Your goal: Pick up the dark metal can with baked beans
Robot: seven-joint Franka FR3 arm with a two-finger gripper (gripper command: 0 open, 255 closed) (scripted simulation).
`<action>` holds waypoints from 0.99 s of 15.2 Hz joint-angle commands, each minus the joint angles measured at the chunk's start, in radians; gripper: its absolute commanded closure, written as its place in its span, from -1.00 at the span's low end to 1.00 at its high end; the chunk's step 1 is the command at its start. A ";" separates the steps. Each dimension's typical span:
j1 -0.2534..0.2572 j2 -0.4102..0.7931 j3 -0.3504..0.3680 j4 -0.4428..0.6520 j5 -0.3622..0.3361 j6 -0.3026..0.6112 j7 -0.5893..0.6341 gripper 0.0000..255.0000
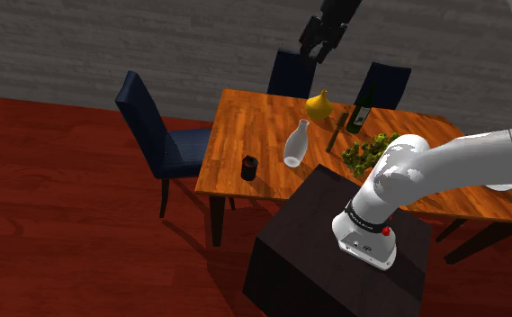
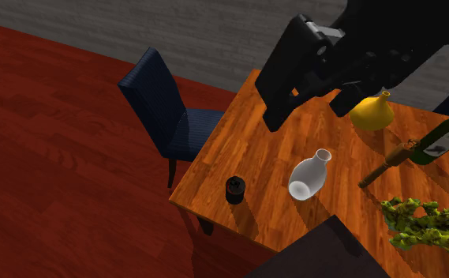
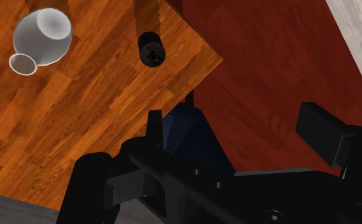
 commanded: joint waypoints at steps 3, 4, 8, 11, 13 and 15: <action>0.001 0.008 0.006 -0.059 -0.006 0.060 -0.009 -1.00; 0.001 0.014 0.008 -0.087 -0.009 0.090 -0.013 -1.00; 0.002 0.052 0.018 -0.189 -0.020 0.216 -0.029 -1.00; 0.003 0.095 0.025 -0.255 -0.029 0.314 -0.039 -1.00; 0.002 0.132 0.030 -0.293 -0.036 0.382 -0.046 -1.00; 0.002 0.175 0.034 -0.327 -0.043 0.452 -0.052 -1.00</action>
